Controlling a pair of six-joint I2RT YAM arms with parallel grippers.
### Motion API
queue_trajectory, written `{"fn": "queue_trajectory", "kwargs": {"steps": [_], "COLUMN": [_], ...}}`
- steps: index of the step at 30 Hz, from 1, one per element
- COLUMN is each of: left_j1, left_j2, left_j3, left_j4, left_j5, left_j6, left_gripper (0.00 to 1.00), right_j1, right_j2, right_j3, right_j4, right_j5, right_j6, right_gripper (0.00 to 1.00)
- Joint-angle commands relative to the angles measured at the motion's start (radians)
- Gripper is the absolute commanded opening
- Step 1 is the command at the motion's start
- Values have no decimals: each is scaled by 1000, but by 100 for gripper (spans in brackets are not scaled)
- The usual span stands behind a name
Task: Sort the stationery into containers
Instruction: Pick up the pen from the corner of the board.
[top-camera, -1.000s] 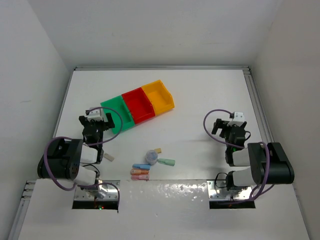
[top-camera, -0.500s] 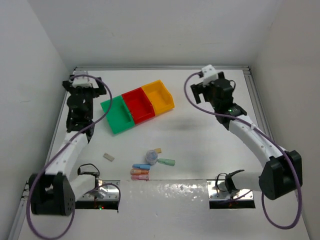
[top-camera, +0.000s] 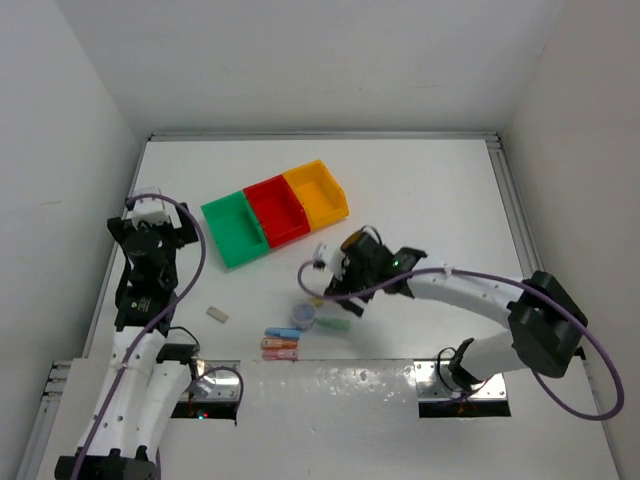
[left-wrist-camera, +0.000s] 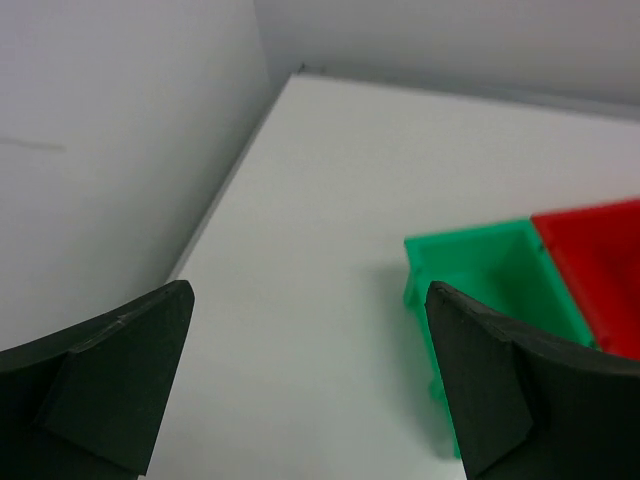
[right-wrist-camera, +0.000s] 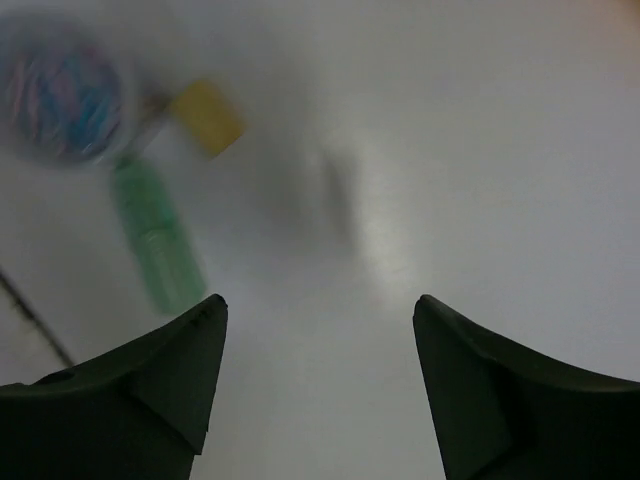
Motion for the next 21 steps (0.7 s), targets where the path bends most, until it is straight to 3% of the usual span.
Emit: {"fn": "queue_trajectory", "kwargs": {"steps": [1, 6, 13, 18, 19, 21], "left_j1": [6, 4, 4, 4, 4, 3], "left_j2": [-91, -138, -123, -112, -114, -119], "left_j3": [-43, -71, -61, -55, -55, -55], "left_j4": [-149, -158, -181, -175, -172, -161], "left_j5": [-20, -16, -54, -100, -105, -103], "left_j6": [-41, -32, -35, -36, -35, -32], "left_gripper": [100, 100, 100, 100, 100, 100], "right_j1": [112, 229, 316, 324, 325, 331], "right_j2": [-4, 65, 184, 188, 178, 134], "right_j3": [-114, -176, -170, -180, -189, -191], "right_j4": [108, 223, 306, 273, 265, 236], "right_j5": [-31, 26, 130, 169, 169, 166], "right_j6": [105, 199, 257, 271, 271, 267], "right_gripper": [85, 89, 76, 46, 30, 14]}}
